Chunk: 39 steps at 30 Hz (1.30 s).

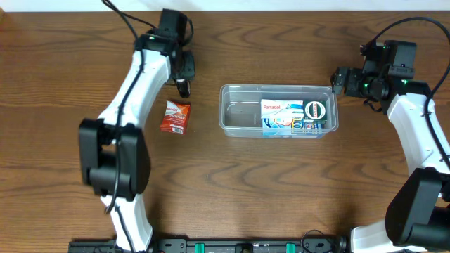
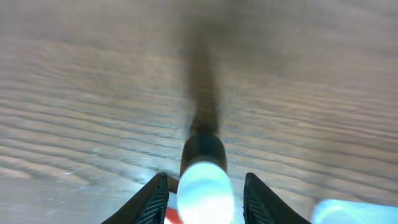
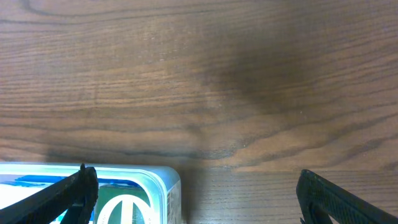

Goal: Pack container

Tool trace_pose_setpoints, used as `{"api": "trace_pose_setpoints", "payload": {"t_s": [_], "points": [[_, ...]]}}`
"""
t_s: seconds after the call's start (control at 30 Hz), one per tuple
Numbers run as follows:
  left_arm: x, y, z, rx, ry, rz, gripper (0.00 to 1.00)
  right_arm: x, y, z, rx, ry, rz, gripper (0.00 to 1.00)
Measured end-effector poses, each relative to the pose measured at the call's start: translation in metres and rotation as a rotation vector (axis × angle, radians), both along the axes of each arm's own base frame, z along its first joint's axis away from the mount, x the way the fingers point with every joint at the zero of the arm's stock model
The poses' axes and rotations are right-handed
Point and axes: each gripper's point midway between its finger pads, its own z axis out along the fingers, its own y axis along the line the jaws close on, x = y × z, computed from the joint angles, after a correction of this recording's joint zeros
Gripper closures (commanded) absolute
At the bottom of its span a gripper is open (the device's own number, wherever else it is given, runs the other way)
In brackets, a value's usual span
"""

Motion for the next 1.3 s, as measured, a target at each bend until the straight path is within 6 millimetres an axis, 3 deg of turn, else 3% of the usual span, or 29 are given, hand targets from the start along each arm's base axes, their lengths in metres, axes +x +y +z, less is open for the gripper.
{"api": "trace_pose_setpoints", "payload": {"t_s": [0.17,0.27,0.37,0.53,0.83,1.3], "points": [[0.001,0.000,0.035,-0.015,-0.074,-0.001,0.59,0.000,0.000,0.000,0.000,0.000,0.000,0.01],[0.001,0.000,0.037,-0.011,-0.072,-0.008,0.40,0.000,0.000,0.000,0.000,0.000,0.000,0.01],[-0.001,0.000,0.033,-0.011,-0.061,-0.004,0.34,0.000,0.000,0.000,0.000,0.000,0.000,0.01],[-0.004,0.001,0.020,-0.004,-0.031,-0.004,0.30,0.000,0.000,0.000,0.000,0.000,0.000,0.01],[-0.006,0.001,-0.034,0.019,0.086,-0.004,0.31,0.000,0.000,0.000,0.000,0.000,0.000,0.01],[-0.008,0.002,-0.045,0.025,0.114,-0.004,0.31,0.000,0.000,0.000,0.000,0.000,0.000,0.01]]}}
